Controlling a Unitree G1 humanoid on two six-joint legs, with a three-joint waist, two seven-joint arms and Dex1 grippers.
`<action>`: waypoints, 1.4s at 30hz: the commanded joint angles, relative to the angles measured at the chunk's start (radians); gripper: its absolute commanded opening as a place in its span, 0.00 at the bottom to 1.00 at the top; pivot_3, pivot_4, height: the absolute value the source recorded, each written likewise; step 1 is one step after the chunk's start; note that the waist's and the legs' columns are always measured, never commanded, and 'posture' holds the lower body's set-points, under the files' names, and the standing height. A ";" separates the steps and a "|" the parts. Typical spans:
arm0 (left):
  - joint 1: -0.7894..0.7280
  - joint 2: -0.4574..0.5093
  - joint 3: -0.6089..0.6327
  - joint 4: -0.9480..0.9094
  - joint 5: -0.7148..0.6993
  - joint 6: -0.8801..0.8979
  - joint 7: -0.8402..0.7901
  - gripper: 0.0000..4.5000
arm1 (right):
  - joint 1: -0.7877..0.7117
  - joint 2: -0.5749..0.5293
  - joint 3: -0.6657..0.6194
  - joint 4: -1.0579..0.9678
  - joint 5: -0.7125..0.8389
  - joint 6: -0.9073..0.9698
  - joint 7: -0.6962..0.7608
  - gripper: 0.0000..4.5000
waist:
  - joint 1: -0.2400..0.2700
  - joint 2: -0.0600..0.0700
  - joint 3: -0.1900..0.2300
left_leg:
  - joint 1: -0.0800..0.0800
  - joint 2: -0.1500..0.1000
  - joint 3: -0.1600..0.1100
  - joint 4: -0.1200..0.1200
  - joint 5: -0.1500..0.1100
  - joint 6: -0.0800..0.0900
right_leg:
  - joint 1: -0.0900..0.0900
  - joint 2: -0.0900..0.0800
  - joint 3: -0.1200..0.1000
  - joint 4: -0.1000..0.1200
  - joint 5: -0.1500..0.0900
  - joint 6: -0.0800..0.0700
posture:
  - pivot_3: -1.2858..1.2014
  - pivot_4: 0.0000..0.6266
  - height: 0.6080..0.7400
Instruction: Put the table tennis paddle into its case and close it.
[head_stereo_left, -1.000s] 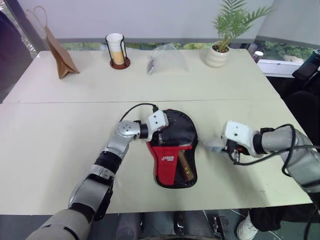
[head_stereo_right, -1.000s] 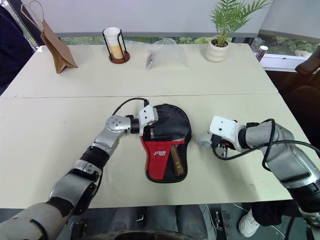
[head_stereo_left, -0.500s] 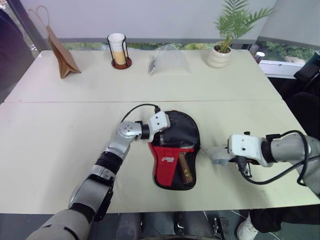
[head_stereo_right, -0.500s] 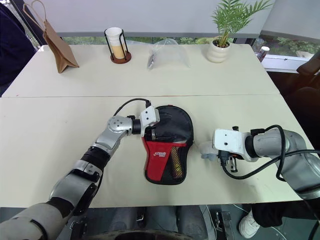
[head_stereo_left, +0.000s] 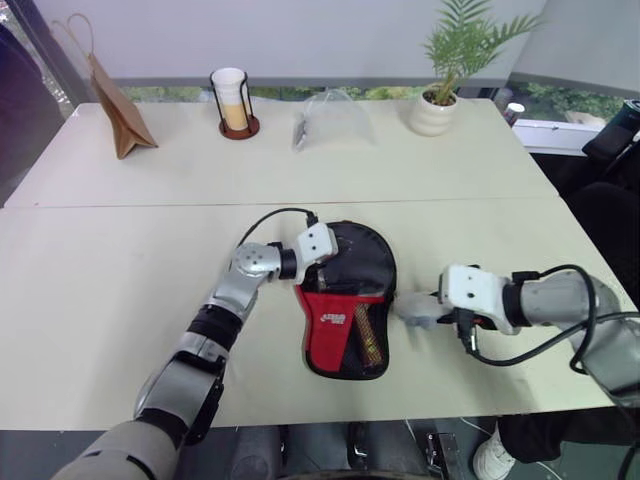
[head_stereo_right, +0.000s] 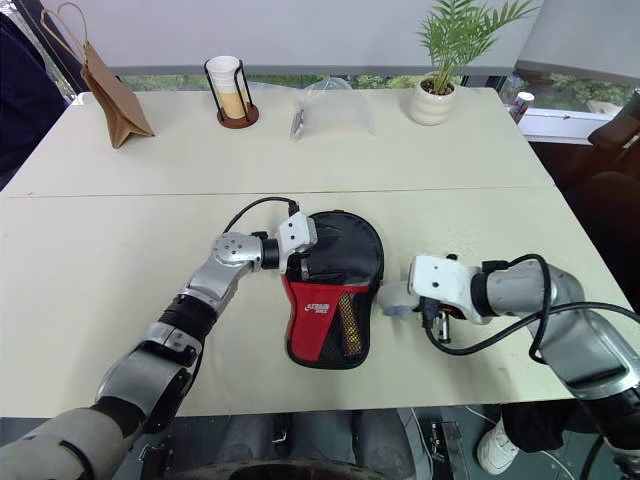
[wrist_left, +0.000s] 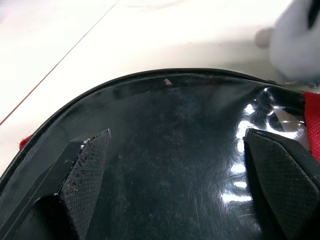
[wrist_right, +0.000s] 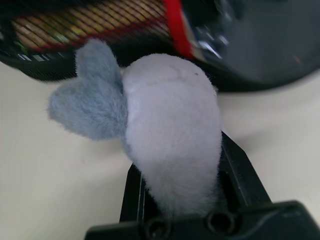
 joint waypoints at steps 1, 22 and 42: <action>0.043 0.024 -0.041 0.056 0.058 0.047 0.004 1.00 | -0.029 0.008 0.035 -0.037 -0.008 -0.030 0.018 0.04 | 0.000 0.000 0.000 | 0.000 0.000 0.000 0.000 0.000 0.000 | 0.000 0.000 0.000 0.000 0.000 0.000 | 0.52 0.24 1.00; 0.062 0.032 -0.053 0.058 0.076 0.053 0.040 1.00 | -0.035 -0.097 0.071 0.082 -0.022 -0.221 0.192 0.04 | 0.002 -0.001 -0.004 | 0.000 0.000 0.000 0.000 0.000 0.000 | 0.001 0.000 0.000 0.000 0.000 0.000 | 0.52 0.24 1.00; 0.067 0.022 -0.073 0.052 0.083 0.059 0.069 1.00 | 0.088 -0.160 0.036 -0.028 0.007 -0.300 0.224 0.04 | 0.006 0.000 -0.006 | 0.002 0.000 -0.004 0.000 -0.001 0.000 | 0.007 -0.001 -0.006 -0.009 0.000 0.000 | 0.52 0.24 1.00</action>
